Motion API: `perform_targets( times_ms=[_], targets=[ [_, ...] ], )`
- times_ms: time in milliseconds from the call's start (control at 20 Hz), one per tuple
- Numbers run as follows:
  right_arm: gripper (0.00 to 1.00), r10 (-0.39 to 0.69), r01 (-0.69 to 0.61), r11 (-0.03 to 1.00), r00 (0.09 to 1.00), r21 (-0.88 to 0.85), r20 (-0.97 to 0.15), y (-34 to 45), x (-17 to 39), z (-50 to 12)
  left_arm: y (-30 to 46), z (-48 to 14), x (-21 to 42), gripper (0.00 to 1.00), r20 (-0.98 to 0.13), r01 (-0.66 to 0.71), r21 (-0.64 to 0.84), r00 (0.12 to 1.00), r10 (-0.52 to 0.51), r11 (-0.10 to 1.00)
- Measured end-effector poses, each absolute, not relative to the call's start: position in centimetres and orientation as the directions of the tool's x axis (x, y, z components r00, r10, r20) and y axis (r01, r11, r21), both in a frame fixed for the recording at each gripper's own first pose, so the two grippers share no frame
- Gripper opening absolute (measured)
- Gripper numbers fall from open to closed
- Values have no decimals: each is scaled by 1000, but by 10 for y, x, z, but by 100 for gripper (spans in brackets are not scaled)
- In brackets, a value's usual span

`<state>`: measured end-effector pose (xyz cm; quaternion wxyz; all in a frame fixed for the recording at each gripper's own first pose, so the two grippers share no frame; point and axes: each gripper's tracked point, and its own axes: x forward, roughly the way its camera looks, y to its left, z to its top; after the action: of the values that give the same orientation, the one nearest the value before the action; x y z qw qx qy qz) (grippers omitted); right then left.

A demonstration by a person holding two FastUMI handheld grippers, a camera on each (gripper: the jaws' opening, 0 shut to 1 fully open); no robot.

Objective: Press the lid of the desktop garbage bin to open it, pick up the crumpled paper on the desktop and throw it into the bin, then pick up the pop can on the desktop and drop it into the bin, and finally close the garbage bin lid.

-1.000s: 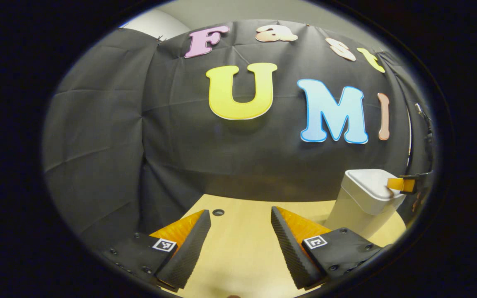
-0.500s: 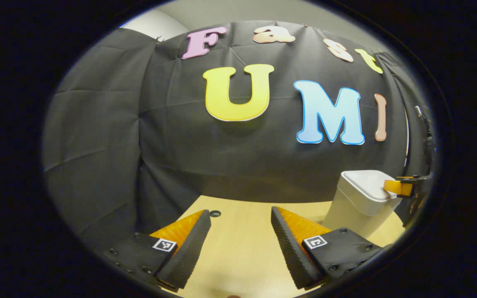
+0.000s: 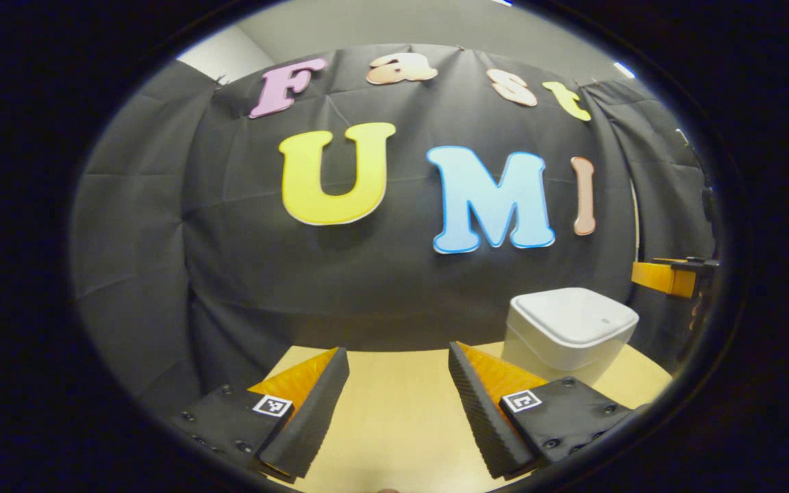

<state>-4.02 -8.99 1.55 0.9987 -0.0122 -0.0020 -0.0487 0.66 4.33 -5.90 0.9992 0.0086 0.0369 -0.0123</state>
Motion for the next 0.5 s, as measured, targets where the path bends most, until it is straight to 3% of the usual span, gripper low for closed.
perform_targets(
  times_ms=[200, 400, 500],
  targets=[
    [88, -233, 239, 970, 966, -43, 117, -160, -103, 52, -50, -38, 6, 99, -34, 189, 11, 981, -189, 982],
    [85, -321, 338, 938, 930, -73, 177, -261, -159, 69, -159, -20, -11, 98, 15, 265, 0, 964, -265, 964],
    [88, -347, 370, 927, 909, -64, 230, -319, -182, 74, -217, -17, -23, 95, 37, 245, 14, 969, -245, 969]
  ],
)
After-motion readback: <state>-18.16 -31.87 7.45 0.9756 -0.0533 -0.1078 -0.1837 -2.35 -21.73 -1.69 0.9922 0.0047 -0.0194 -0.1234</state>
